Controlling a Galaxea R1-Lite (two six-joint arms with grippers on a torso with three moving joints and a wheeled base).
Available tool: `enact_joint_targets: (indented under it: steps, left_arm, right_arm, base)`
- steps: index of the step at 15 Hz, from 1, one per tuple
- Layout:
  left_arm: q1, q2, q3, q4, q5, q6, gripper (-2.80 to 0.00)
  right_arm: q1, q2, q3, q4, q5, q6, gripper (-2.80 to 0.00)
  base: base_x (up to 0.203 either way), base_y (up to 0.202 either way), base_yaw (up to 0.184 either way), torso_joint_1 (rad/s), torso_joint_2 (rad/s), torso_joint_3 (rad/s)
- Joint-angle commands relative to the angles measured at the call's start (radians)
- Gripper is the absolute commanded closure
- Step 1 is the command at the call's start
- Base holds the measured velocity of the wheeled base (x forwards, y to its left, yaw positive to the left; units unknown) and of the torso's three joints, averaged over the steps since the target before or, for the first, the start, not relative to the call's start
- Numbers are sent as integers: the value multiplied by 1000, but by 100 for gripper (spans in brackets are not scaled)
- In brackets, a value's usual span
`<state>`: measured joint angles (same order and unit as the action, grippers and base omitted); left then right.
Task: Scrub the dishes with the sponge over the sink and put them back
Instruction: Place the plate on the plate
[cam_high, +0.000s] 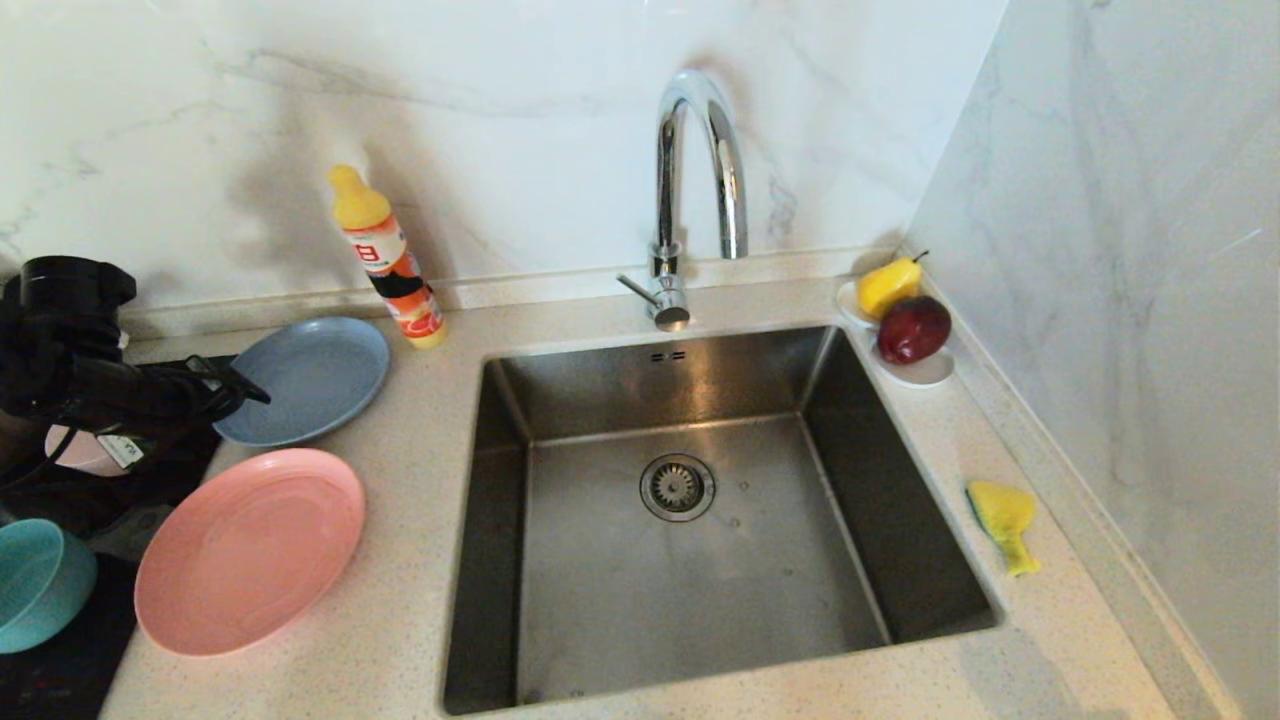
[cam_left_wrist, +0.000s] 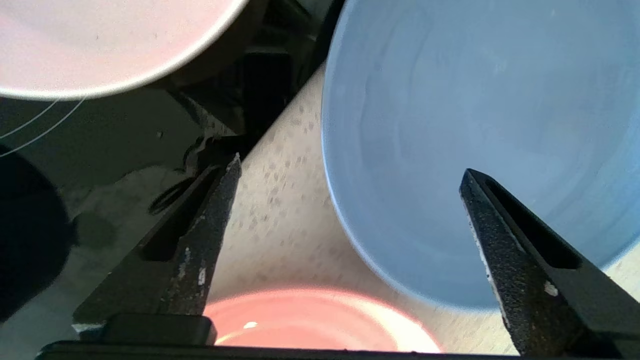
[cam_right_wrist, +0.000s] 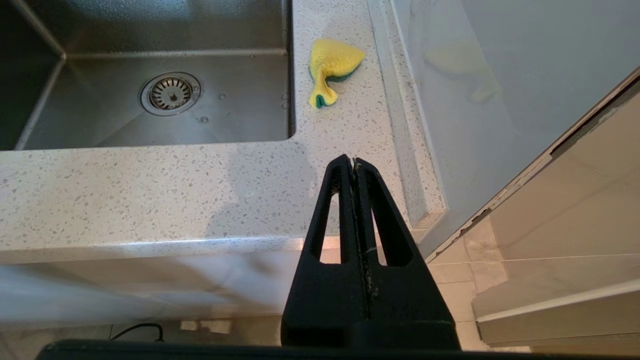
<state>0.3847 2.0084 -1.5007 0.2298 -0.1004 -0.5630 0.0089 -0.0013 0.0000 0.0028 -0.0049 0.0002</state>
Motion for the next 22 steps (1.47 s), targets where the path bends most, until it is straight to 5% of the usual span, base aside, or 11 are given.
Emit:
enact_joint_targets:
  steps: [1,9,10,22]
  left_arm:
    - [0,25,-24,3,0,-34,-280]
    - [-1,79,-151,129,1,-86,-280]
    - [-1,81,-155,132,2,-86,0]
    - [2,119,-237,223,33,-70,0]
  right_arm:
    - [0,-2,0,0,-1,0,0]
    - [0,-2,0,0,-1,1,0]
    - [0,-2,0,0,-1,0,0]
    - [0,-2,0,0,-1,0,0]
  base:
    - [0,0,0,0,0,0]
    - [0,0,0,0,0,0]
    - [0,0,0,0,0,0]
    - [0,0,0,0,0,0]
